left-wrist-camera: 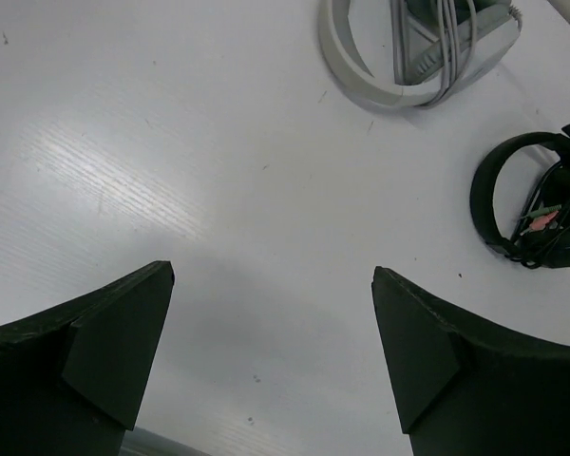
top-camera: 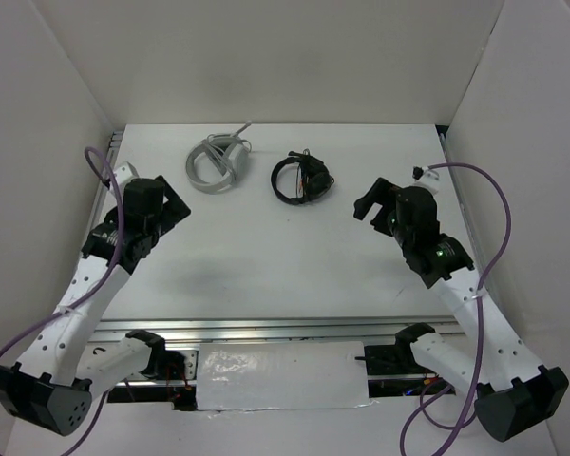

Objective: Wrap the headphones

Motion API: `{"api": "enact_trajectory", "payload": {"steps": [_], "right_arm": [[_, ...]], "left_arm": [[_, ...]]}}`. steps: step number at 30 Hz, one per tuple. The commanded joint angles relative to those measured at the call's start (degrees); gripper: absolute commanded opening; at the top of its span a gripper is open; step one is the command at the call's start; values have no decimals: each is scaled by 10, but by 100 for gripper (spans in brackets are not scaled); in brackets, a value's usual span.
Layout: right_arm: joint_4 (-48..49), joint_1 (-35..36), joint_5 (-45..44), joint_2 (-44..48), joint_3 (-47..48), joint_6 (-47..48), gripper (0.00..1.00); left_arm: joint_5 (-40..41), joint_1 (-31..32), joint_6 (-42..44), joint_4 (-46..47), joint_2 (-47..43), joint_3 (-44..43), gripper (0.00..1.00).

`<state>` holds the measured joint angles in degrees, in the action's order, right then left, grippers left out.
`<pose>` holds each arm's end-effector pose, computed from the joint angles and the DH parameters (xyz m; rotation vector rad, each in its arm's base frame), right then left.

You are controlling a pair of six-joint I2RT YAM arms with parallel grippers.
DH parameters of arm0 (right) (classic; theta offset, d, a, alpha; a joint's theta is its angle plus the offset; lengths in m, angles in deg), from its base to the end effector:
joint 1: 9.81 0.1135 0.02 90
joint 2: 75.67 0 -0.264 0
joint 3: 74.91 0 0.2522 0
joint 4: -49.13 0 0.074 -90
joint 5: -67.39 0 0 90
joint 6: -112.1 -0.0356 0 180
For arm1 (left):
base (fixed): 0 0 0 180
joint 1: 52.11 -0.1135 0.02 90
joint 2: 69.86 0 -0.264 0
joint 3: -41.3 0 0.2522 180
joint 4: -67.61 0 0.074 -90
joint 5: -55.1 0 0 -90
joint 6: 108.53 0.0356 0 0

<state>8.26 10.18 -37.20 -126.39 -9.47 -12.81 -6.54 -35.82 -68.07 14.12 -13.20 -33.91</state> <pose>0.1855 0.0579 0.3341 0.4226 1.9846 0.3511 0.1970 -0.0400 0.3540 -0.8594 1.9188 -0.1483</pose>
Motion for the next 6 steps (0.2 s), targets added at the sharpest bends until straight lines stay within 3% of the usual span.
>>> {"api": "enact_trajectory", "payload": {"steps": [1,6], "right_arm": [[-9,0,-17,16,-16,-16,100],[-1,1,-29,29,-27,-19,100]], "left_arm": [[-2,-14,-29,-8,-7,2,99],[-36,-37,-24,-7,6,2,99]]}}
